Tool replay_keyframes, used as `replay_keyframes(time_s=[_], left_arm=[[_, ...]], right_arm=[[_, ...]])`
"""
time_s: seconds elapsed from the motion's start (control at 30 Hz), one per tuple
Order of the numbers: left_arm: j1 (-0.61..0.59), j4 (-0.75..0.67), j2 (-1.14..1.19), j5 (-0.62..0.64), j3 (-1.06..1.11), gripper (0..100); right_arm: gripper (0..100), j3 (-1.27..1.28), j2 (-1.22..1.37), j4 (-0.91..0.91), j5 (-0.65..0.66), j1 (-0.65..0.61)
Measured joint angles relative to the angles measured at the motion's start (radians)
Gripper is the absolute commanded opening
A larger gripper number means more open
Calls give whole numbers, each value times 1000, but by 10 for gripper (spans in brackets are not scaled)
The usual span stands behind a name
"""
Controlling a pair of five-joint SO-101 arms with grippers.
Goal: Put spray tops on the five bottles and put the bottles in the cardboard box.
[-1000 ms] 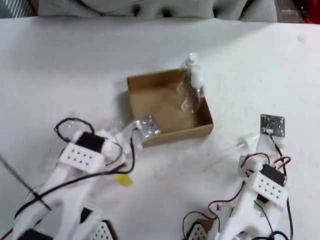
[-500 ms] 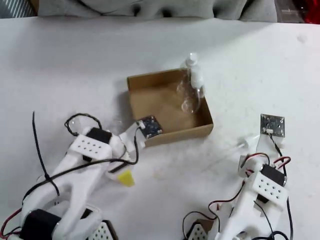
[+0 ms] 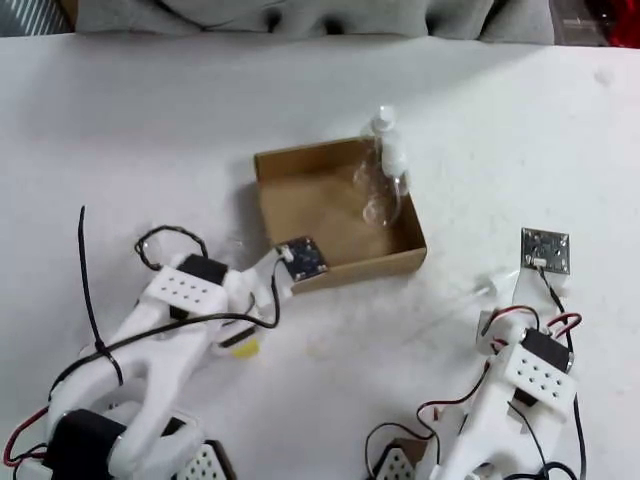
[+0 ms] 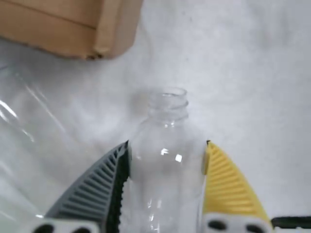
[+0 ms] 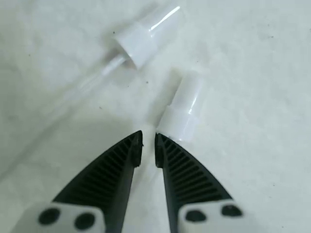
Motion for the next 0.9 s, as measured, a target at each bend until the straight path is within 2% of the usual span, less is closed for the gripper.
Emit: replay_keyframes(time_s=[0.13, 0.43, 0.53, 0.6, 0.77, 0.9], left_arm=[[5, 0, 0, 68, -2, 56], [163, 98, 2, 245, -71, 54], [170, 100, 2, 287, -77, 54], [167, 103, 2, 302, -77, 54], [167, 103, -9, 322, -77, 54], [167, 120, -132, 322, -77, 56]], right_arm=[[17, 0, 0, 0, 0, 6], [30, -40, -49, 2, -81, 149], [87, -106, -49, 64, -84, 164], [84, -167, -38, 117, -87, 175], [73, -315, 86, 206, -92, 175], [101, -391, 244, 210, -138, 175]])
